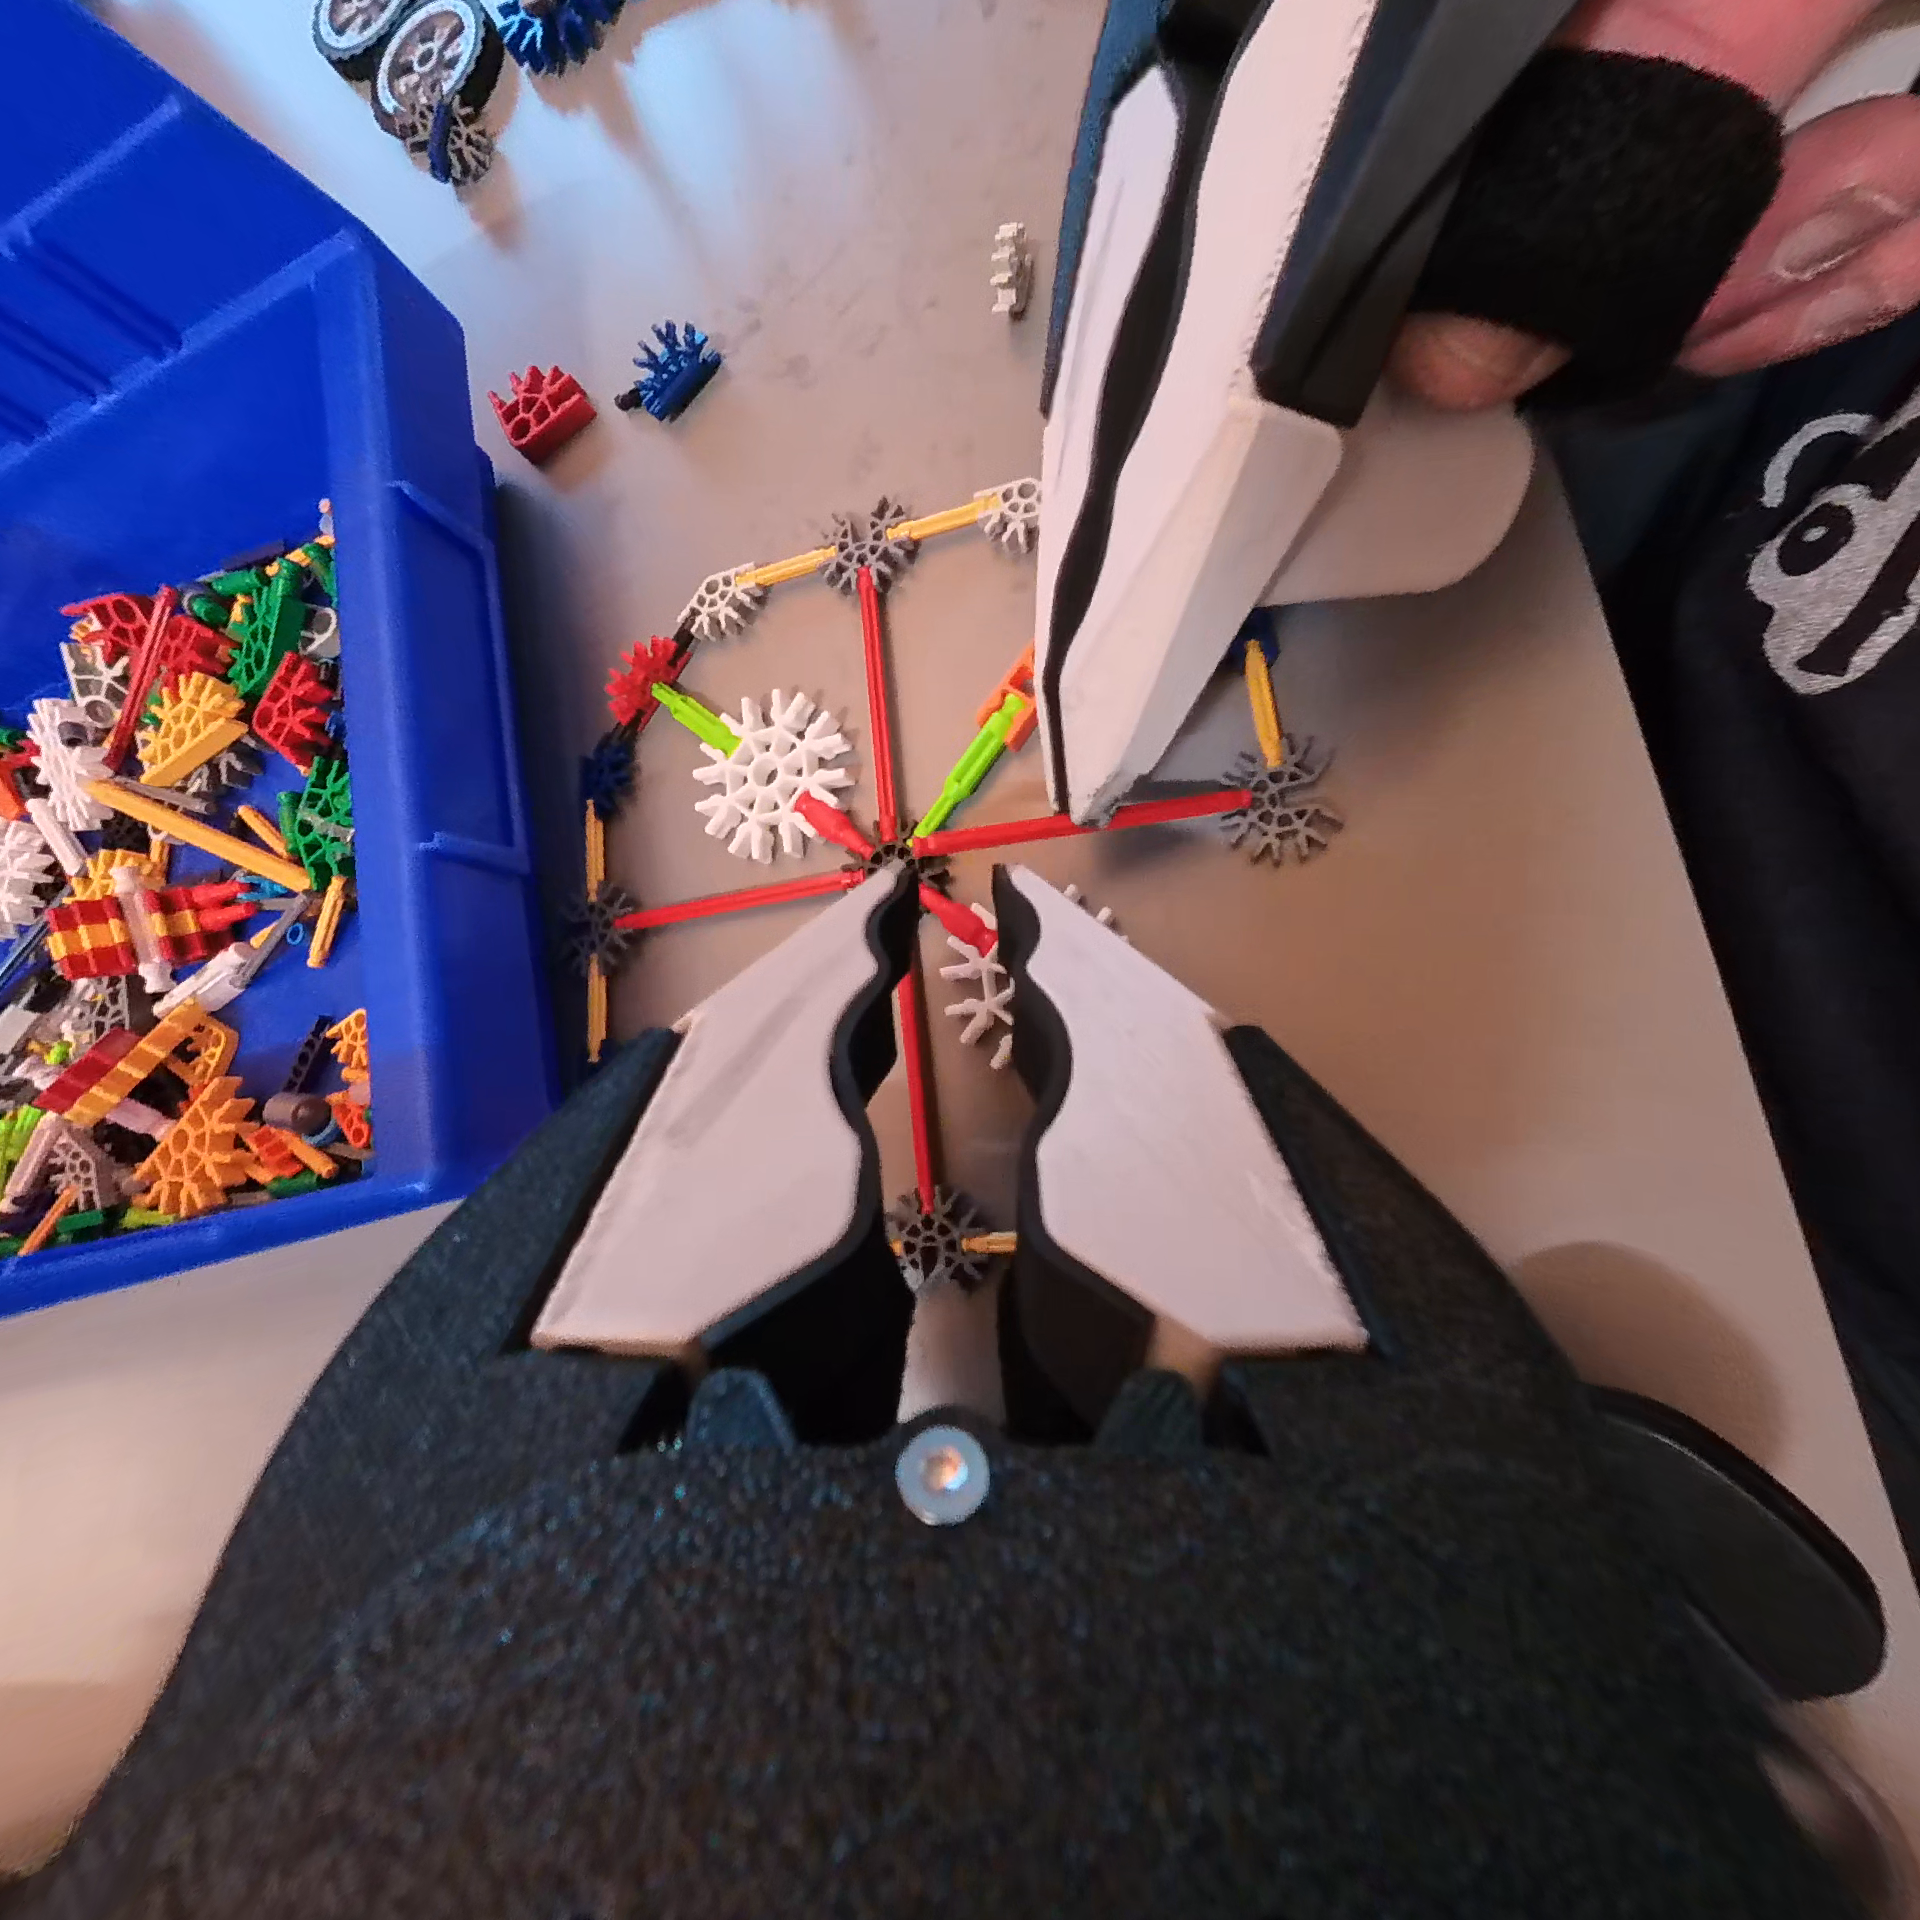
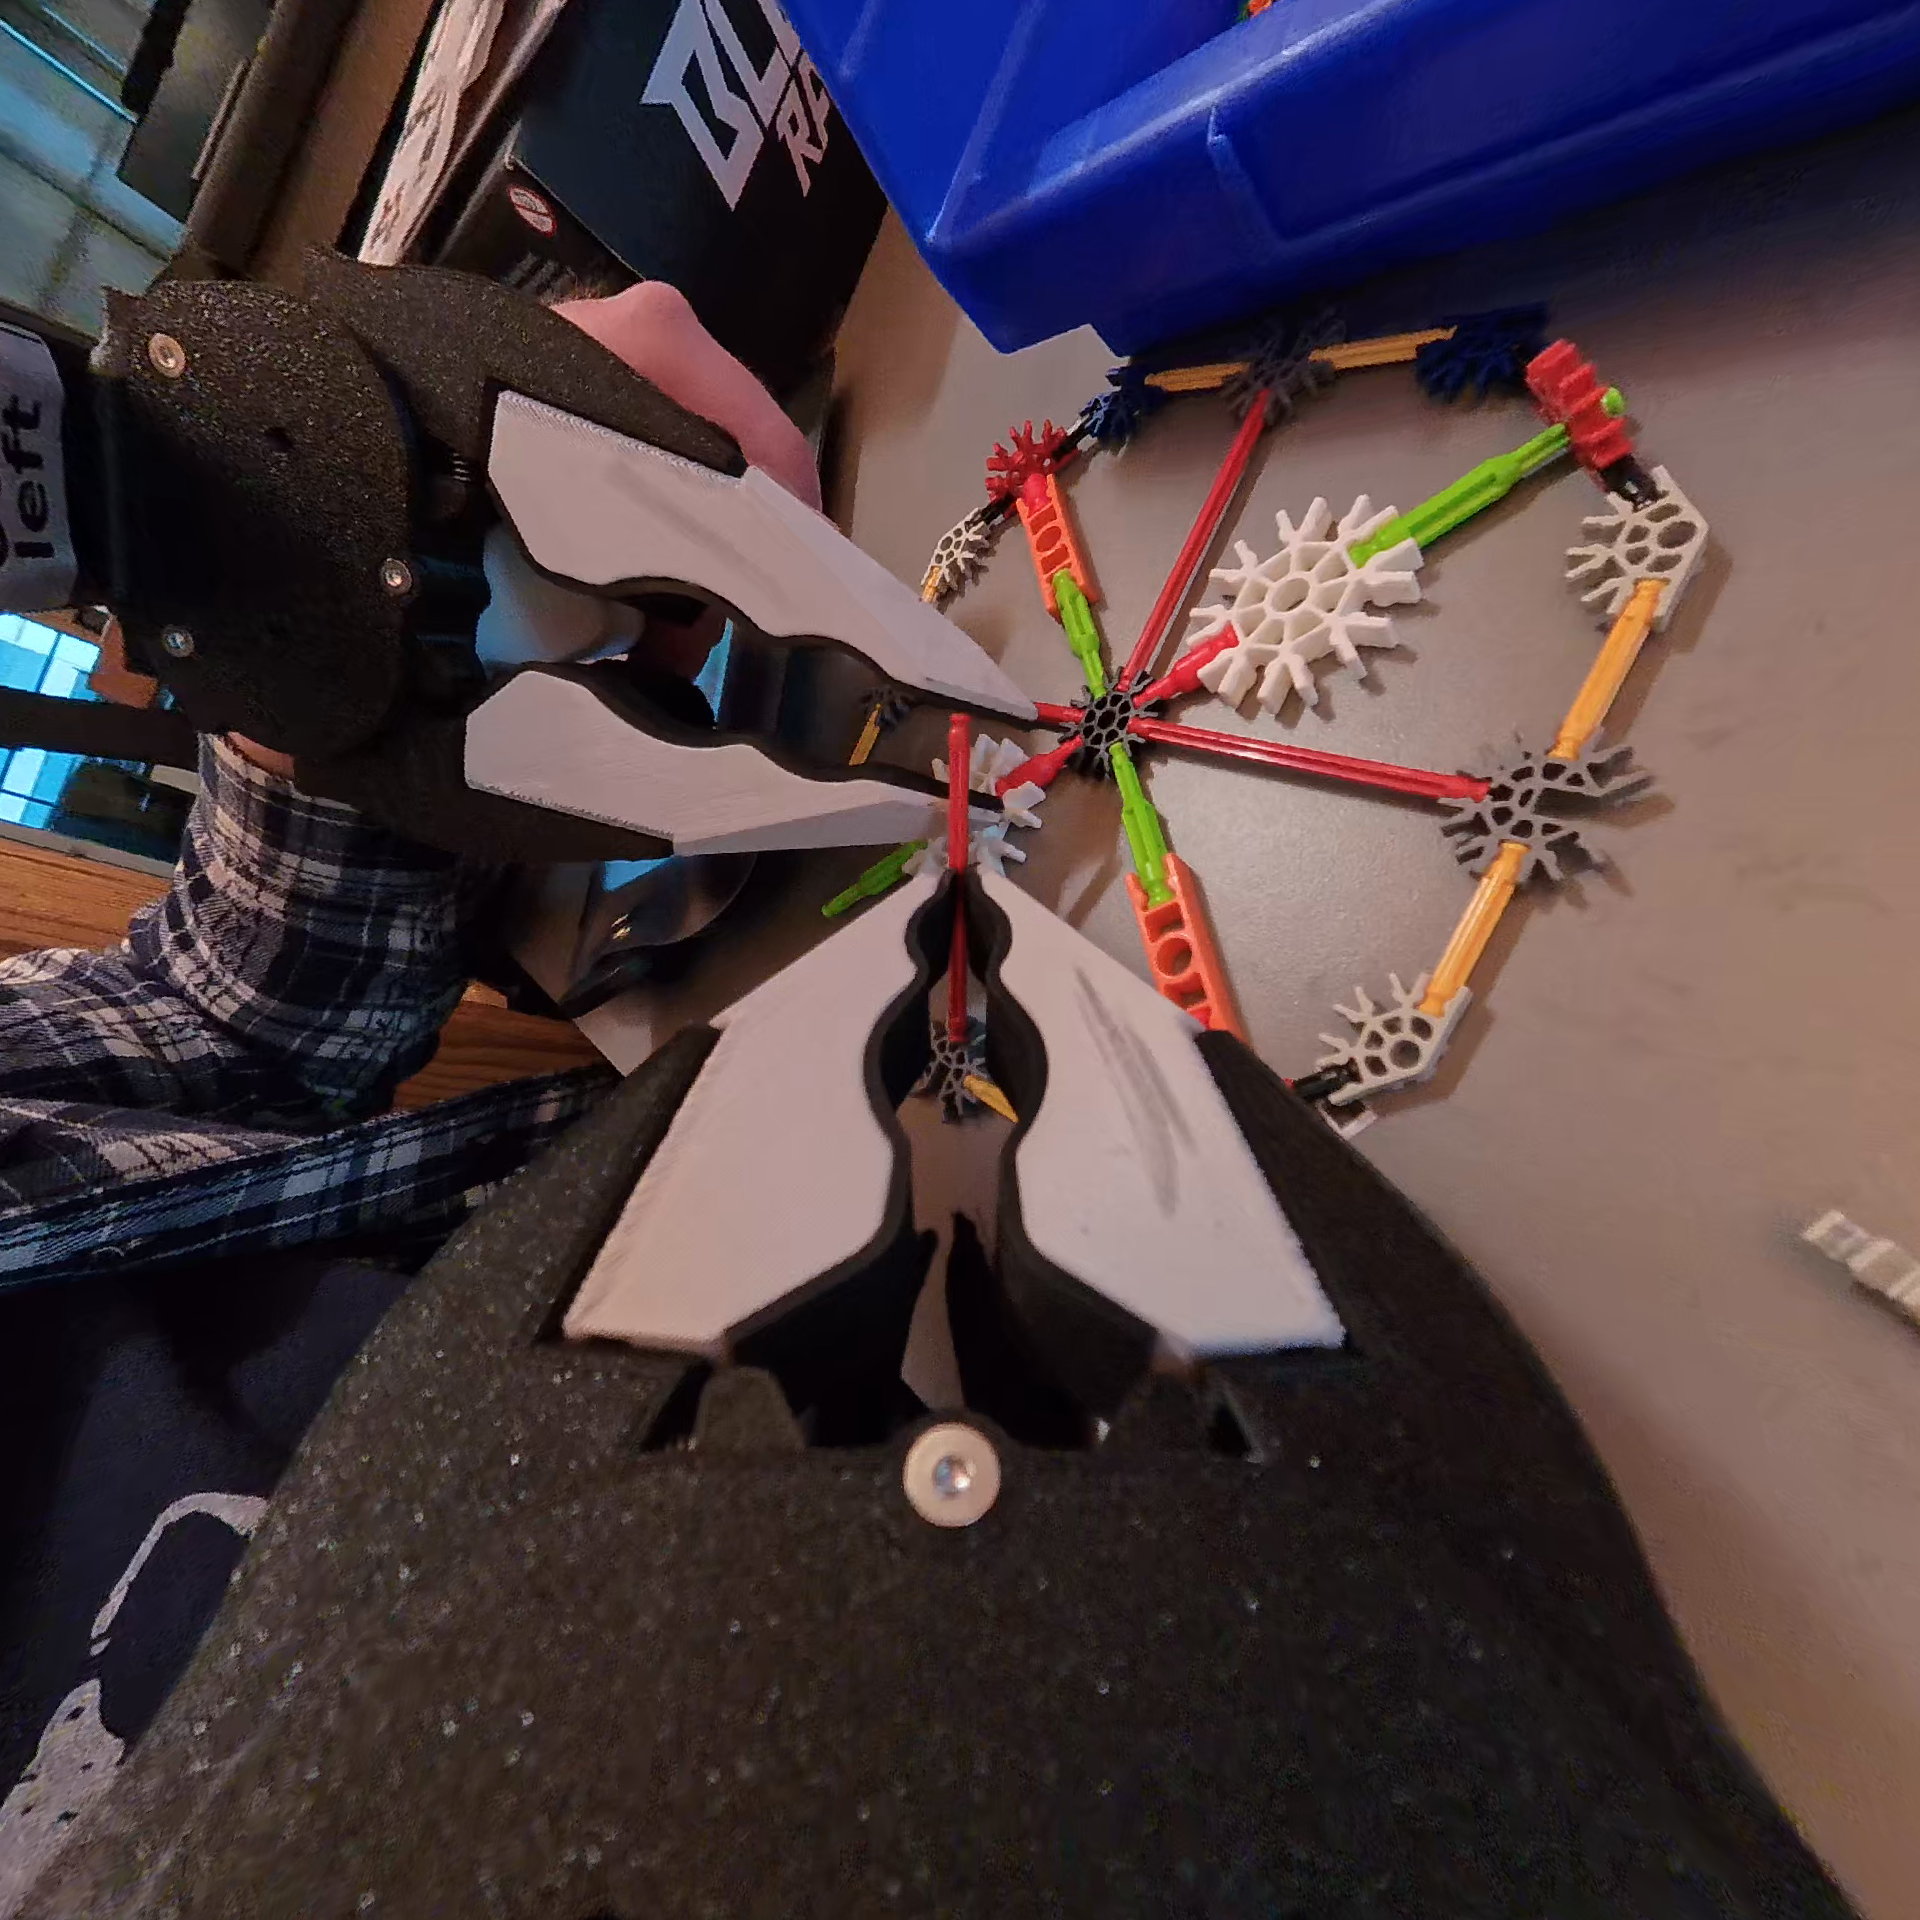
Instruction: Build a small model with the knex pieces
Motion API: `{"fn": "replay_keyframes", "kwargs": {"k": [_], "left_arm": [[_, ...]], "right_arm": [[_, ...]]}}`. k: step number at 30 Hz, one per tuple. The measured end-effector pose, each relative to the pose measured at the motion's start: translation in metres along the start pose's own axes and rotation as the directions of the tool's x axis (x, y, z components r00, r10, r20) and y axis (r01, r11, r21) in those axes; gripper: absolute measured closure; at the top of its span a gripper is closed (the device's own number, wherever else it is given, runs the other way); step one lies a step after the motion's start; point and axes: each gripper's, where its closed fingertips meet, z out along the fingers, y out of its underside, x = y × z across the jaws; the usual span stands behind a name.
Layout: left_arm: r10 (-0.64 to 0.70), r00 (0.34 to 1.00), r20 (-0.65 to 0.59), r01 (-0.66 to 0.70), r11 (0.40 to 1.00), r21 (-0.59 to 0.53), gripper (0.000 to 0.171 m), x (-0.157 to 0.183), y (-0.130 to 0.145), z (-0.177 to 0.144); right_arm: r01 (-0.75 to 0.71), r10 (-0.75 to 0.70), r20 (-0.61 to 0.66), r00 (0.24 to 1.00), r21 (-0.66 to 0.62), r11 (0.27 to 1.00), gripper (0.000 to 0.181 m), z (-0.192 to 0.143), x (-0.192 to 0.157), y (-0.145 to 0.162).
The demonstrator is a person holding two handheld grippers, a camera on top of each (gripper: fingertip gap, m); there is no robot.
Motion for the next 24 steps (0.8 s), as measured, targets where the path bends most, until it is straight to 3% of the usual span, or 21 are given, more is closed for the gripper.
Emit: {"fn": "replay_keyframes", "kwargs": {"k": [24], "left_arm": [[0.021,1.000,-0.002,-0.021,1.000,-0.019,0.157,0.0023,0.0013,0.0073]], "right_arm": [[0.045,-0.045,-0.024,0.999,0.002,0.999,0.181,0.0007,0.0000,0.0021]]}}
